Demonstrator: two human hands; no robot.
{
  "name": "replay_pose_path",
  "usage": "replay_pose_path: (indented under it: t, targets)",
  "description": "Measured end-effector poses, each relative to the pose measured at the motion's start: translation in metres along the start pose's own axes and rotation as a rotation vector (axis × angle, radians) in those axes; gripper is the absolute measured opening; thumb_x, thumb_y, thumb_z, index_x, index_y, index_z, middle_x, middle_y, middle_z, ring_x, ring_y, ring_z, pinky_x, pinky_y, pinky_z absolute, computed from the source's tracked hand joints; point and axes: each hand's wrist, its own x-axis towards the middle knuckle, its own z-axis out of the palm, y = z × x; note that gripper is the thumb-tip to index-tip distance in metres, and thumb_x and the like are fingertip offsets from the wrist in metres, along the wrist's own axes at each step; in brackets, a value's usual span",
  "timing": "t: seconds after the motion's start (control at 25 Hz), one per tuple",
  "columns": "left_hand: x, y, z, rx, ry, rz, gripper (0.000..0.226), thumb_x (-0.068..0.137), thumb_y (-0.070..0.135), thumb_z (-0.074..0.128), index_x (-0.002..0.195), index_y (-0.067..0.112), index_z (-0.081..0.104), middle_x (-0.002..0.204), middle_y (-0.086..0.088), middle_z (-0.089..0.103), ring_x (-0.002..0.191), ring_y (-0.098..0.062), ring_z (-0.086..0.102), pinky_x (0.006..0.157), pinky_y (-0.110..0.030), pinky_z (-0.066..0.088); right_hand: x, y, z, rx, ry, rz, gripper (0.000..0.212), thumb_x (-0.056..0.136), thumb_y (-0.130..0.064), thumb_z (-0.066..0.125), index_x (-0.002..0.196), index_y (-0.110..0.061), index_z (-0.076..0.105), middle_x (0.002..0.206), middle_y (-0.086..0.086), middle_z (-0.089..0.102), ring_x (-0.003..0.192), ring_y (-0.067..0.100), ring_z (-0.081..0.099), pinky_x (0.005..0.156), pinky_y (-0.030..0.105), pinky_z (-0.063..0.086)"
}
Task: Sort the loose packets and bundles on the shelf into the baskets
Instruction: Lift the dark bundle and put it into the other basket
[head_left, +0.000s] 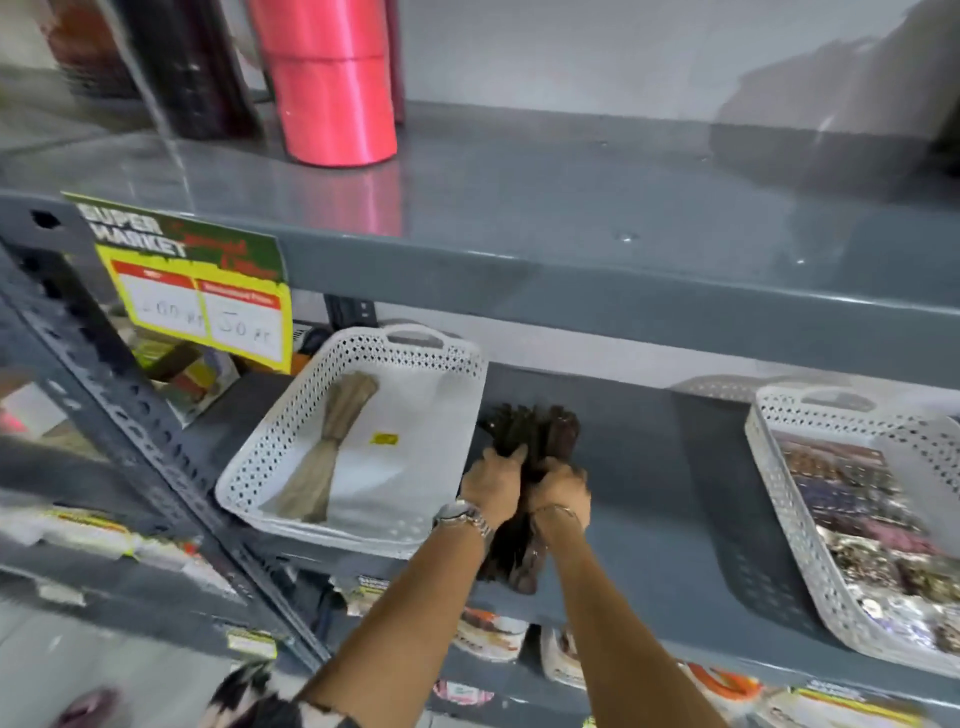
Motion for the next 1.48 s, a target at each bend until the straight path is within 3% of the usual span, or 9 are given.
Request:
replay_pose_path:
  t: [0.12,0.36,0.52,0.64,0.76,0.84,1.04,1.24,1.48]
  targets:
    - [0.001,0.002,-0.037,-0.279,0.01,0.094,0.06,0.098,0.012,0.041,0.152,0.017,0.017,0.144,-0.027,0.042,0.127,-0.04,0.049,0.106,-0.04,0.042,-0.003,-0.018,-0.015,0.345,0.099,0.172,0.039,0.083,-0.03,0.06,0.115,-0.01,0.065,0.123,0.018,0.063,0.112,0.032,0.061,0.092,0.039,0.051]
    - [-0.017,-0.044,-0.108,-0.619,0.273,0.159,0.053,0.097,0.005,0.04,0.148,0.011,0.026,0.139,-0.021,0.052,0.118,-0.034,0.055,0.094,-0.036,0.047,-0.035,-0.095,-0.034,0.719,0.415,-0.115,0.024,0.078,-0.013,0.061,0.098,-0.014,0.073,0.105,0.014,0.073,0.099,0.031,0.067,0.086,0.036,0.054]
    - [-0.026,-0.114,-0.105,-0.292,0.273,0.006,0.048,0.099,0.017,0.04,0.146,0.017,0.031,0.134,-0.015,0.054,0.089,-0.027,0.061,0.077,-0.031,0.047,-0.044,-0.13,0.013,0.416,0.383,-0.302,0.025,0.078,-0.017,0.047,0.075,-0.012,0.072,0.093,0.021,0.072,0.094,0.035,0.062,0.082,0.02,0.042]
    - [-0.023,-0.154,-0.071,-0.09,0.132,-0.065,0.049,0.097,0.021,0.042,0.145,0.014,0.033,0.139,-0.019,0.05,0.128,-0.032,0.048,0.109,-0.039,0.036,-0.051,-0.123,0.046,0.142,0.172,-0.289,0.03,0.089,-0.017,0.045,0.108,-0.008,0.067,0.122,0.018,0.059,0.075,0.011,0.048,0.058,0.004,0.027]
    - [-0.019,-0.166,-0.037,-0.116,0.022,-0.065,0.046,0.1,0.012,0.037,0.145,0.009,0.032,0.142,-0.02,0.045,0.128,-0.036,0.048,0.108,-0.042,0.04,-0.053,-0.111,0.077,-0.065,-0.063,-0.279,0.037,0.091,-0.012,0.044,0.125,-0.003,0.054,0.137,0.018,0.046,0.111,0.027,0.049,0.09,0.021,0.045]
    - [-0.016,-0.168,-0.028,-0.08,-0.014,-0.057,0.05,0.1,0.006,0.035,0.148,0.008,0.023,0.153,-0.018,0.025,0.134,-0.038,0.039,0.11,-0.042,0.039,-0.055,-0.109,0.087,-0.244,-0.141,-0.245,0.04,0.09,-0.009,0.046,0.128,0.0,0.049,0.145,0.021,0.034,0.136,0.034,0.029,0.112,0.035,0.032]
    - [-0.012,-0.168,-0.025,-0.009,-0.096,-0.013,0.065,0.095,0.001,0.044,0.152,0.007,0.013,0.159,-0.017,0.011,0.141,-0.038,0.028,0.114,-0.046,0.035,-0.045,-0.098,0.096,-0.456,-0.348,-0.233,0.059,0.087,-0.004,0.049,0.143,-0.004,0.03,0.154,0.011,0.018,0.14,0.031,0.028,0.114,0.038,0.032]
    - [-0.036,-0.146,-0.036,-0.003,0.056,0.023,0.07,0.092,0.004,0.052,0.152,0.013,0.016,0.162,-0.013,0.008,0.145,-0.031,0.023,0.117,-0.042,0.031,-0.06,-0.101,0.084,-0.428,-0.166,-0.376,0.052,0.089,-0.008,0.045,0.14,-0.014,0.035,0.14,0.014,0.042,0.131,0.034,0.041,0.106,0.045,0.04]
    - [-0.136,-0.073,-0.12,0.066,0.363,-0.03,0.035,0.094,0.004,0.043,0.127,0.01,0.05,0.133,-0.011,0.054,0.124,-0.029,0.052,0.101,-0.038,0.044,-0.153,-0.118,-0.027,-0.35,0.13,-0.647,0.033,0.087,-0.006,0.042,0.118,-0.008,0.05,0.123,0.013,0.059,0.111,0.033,0.058,0.081,0.038,0.049]
